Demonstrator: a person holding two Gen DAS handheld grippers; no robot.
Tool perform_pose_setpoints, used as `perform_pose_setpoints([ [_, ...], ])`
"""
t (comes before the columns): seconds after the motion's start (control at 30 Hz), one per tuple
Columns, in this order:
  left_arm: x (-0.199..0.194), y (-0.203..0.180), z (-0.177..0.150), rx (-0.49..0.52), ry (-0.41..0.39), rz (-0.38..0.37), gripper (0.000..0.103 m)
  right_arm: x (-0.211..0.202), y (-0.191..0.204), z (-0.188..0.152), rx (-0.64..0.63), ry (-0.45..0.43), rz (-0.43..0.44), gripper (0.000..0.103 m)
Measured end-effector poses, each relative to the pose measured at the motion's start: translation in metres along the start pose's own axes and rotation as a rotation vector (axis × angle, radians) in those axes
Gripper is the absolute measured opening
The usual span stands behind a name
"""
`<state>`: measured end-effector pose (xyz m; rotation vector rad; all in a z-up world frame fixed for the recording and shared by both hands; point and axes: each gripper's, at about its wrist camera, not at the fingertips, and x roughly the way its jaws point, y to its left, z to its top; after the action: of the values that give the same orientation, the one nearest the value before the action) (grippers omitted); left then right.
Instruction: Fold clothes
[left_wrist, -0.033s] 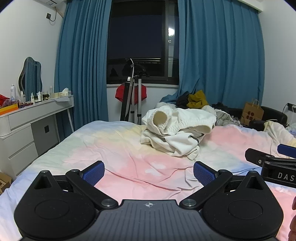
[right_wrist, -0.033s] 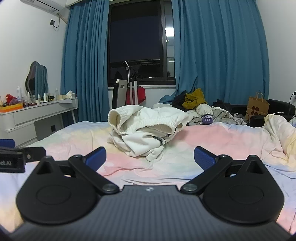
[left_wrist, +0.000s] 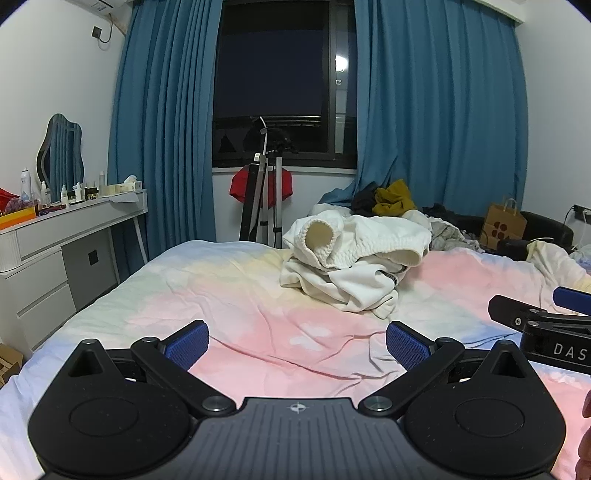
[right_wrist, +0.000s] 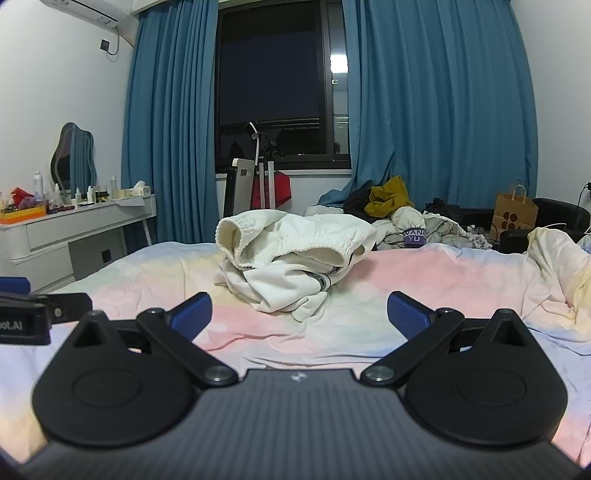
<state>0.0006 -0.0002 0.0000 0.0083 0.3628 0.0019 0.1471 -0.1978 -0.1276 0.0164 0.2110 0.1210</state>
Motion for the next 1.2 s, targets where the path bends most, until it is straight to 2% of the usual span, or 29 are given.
perform_pose_setpoints([
  [0.33, 0.005, -0.001, -0.003, -0.001, -0.010, 0.009, 0.103, -0.002, 0.000, 0.000, 0.007, -0.005, -0.007, 0.103],
  [0.7, 0.008, 0.004, -0.008, -0.037, -0.005, -0.043, 0.103, 0.006, -0.001, -0.006, 0.016, 0.006, -0.009, 0.103],
  [1.2, 0.009, 0.010, -0.003, -0.053, -0.012, -0.033, 0.103, 0.005, 0.002, -0.002, 0.032, 0.011, -0.030, 0.103],
])
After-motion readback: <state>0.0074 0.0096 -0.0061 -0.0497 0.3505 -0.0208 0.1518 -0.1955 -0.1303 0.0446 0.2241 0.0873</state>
